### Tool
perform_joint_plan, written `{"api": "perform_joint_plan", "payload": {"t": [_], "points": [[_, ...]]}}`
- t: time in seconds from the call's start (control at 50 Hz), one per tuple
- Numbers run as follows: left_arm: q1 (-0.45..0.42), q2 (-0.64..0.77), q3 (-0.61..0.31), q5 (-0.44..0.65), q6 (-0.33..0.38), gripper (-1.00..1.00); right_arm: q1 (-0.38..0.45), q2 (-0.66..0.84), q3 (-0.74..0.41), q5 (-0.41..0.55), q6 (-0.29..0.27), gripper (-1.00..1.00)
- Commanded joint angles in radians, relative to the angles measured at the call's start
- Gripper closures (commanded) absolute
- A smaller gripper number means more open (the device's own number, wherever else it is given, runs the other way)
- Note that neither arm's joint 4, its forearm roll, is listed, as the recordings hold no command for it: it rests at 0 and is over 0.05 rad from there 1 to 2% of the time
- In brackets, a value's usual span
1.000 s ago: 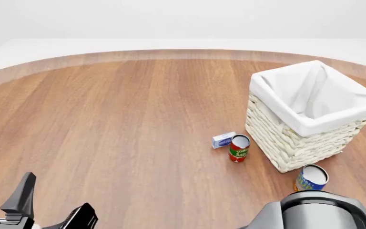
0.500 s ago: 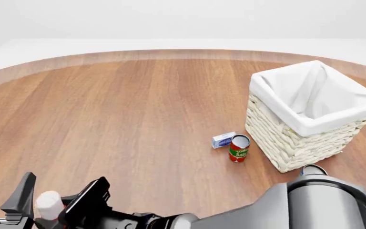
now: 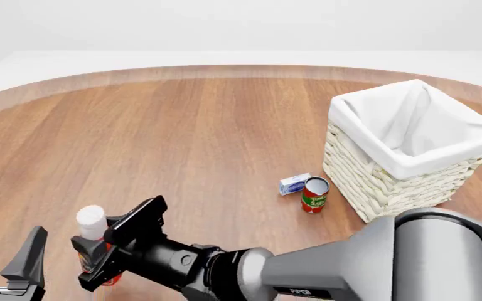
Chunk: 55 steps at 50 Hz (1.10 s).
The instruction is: Pick up the ketchup, and put it in the basket.
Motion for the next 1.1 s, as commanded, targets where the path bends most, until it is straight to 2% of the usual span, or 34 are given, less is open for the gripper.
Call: {"api": "perform_joint_plan", "payload": {"t": [0.02,0.5,0.68,0.78,0.82,0.9,0.92,1.1], "points": [[0.0,0.0,0.0,0.0,0.0,-1.0,-0.048,-0.034,-0.002,-0.002,0.013,1.0],[0.0,0.0,0.0,0.0,0.0,-1.0,-0.161,-0.181,0.051,-0.037,0.007,1.0],[0.0,0.0,0.0,0.0,0.0,-1.0,-0.241,-0.217,0.054,-0.042,-0.005,1.0],[0.0,0.0,0.0,0.0,0.0,-1.0,-0.274,-0.277,0.085,-0.058,-0.037,1.0],[0.0,0.0,0.0,0.0,0.0,-1.0,-0.27,-0.283,0.093,-0.061,-0.029,1.0],[0.0,0.0,0.0,0.0,0.0,-1.0,-0.319,-0.303,0.094,-0.046,-0.065,1.0],[0.0,0.0,0.0,0.0,0.0,-1.0,-0.337,-0.307,0.098,-0.053,-0.047,1.0],[0.0,0.0,0.0,0.0,0.0,-1.0,-0.412,-0.354,0.137,-0.071,-0.098,1.0]]}}
